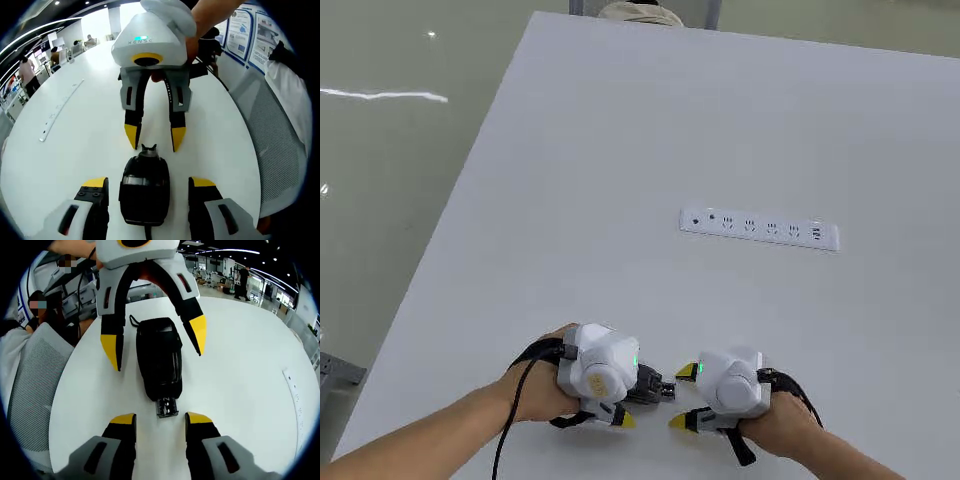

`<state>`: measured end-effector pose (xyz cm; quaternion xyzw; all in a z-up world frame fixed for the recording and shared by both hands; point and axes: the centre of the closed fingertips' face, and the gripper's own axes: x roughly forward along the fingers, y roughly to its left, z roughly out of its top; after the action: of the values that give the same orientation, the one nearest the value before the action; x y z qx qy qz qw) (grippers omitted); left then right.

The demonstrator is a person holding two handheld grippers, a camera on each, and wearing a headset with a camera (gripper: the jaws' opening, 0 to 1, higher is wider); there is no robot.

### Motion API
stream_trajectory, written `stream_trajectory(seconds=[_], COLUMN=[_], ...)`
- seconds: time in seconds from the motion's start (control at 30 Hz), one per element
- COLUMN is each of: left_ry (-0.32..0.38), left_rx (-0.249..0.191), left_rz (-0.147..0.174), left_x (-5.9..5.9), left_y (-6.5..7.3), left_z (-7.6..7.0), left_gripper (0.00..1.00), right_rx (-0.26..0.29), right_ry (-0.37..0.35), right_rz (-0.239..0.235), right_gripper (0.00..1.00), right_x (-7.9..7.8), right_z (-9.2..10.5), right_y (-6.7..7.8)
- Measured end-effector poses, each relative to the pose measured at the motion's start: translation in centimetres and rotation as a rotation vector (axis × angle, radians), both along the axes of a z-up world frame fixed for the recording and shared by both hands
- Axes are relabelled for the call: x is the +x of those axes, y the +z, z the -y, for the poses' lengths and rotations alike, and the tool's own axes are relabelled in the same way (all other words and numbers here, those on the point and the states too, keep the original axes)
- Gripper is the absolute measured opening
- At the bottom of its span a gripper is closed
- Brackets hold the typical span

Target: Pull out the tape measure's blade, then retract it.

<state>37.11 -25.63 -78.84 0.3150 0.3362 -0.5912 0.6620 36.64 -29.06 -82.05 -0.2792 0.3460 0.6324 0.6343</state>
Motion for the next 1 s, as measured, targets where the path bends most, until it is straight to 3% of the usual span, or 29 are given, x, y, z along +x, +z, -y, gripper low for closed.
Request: stream_trajectory(seconds=[1.0], left_ry=[-0.058], left_rx=[0.018], left_rz=[0.013], left_x=[0.43], left_y=[-0.87], left_z=[0.35], left_gripper=[0.39], right_rx=[-0.044], right_ry=[0.086], right_rz=[0.047], right_gripper=[0.17], right_x=[0.67], right_z=[-0.67], right_y=[-0.52])
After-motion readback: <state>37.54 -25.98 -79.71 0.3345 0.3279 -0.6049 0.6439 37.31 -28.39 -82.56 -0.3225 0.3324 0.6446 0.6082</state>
